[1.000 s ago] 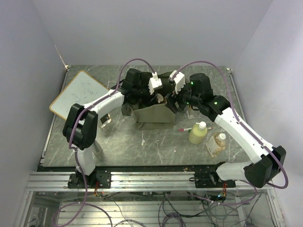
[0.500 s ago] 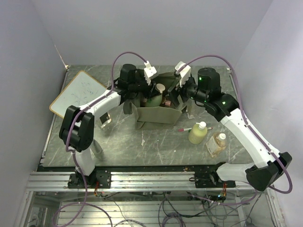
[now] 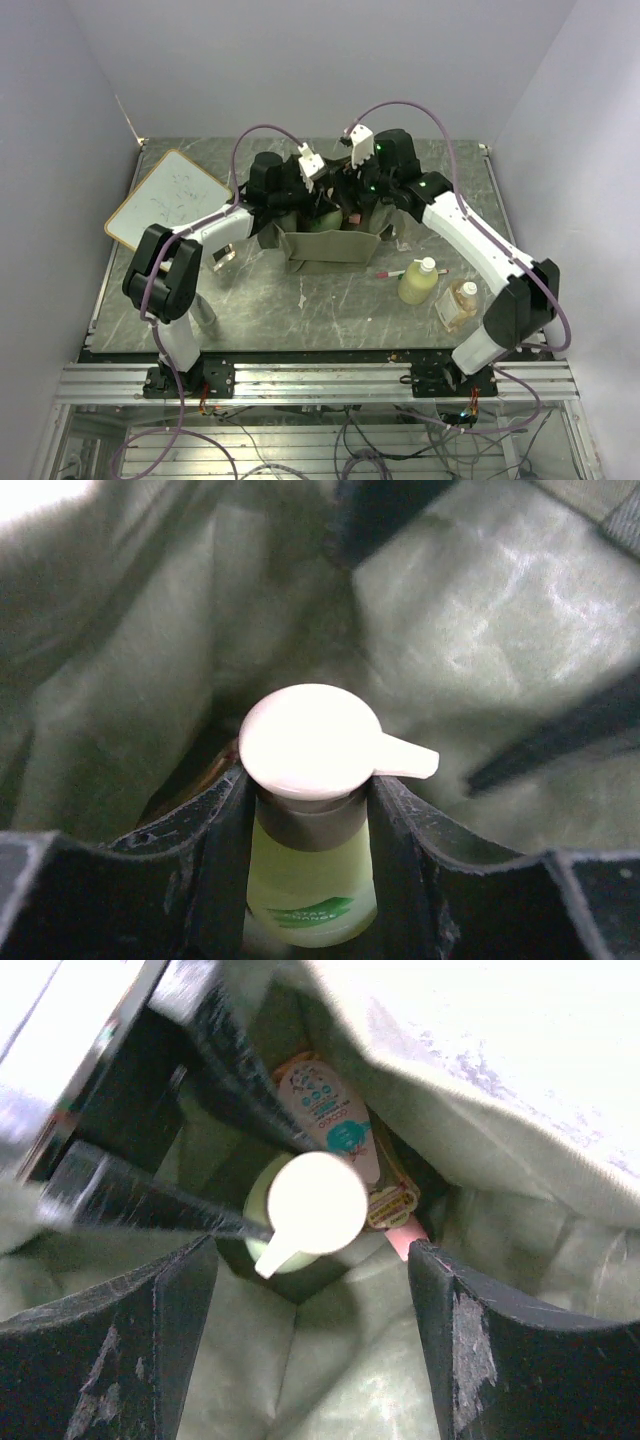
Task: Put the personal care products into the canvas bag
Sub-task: Adjust the care product in the canvas bag.
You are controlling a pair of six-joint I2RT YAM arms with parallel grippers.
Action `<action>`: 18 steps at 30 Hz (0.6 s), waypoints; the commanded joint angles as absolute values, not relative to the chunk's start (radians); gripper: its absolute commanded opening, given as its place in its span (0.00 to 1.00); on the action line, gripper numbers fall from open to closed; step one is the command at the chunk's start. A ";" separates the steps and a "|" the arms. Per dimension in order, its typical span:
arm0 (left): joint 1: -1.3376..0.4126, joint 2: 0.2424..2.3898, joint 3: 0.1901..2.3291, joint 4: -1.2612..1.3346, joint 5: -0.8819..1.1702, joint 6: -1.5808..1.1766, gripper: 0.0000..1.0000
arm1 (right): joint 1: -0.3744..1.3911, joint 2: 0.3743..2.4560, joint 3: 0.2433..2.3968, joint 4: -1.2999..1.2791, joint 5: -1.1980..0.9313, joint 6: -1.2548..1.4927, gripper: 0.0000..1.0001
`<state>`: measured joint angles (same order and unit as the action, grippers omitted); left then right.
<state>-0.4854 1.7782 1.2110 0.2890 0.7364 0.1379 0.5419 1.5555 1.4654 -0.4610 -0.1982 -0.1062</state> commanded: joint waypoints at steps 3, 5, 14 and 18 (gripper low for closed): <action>-0.480 1.685 1.089 0.629 0.771 0.161 0.07 | 0.511 1.672 1.540 -0.459 -0.213 0.037 0.75; -0.482 1.677 1.044 0.669 0.760 0.157 0.07 | 0.511 1.704 1.538 -0.460 -0.222 0.044 0.74; -0.483 1.641 0.969 0.666 0.735 0.201 0.07 | 0.509 1.753 1.540 -0.506 -0.357 0.041 0.73; -0.483 1.633 0.978 0.614 0.708 0.205 0.07 | 0.510 1.757 1.543 -0.520 -0.426 0.020 0.72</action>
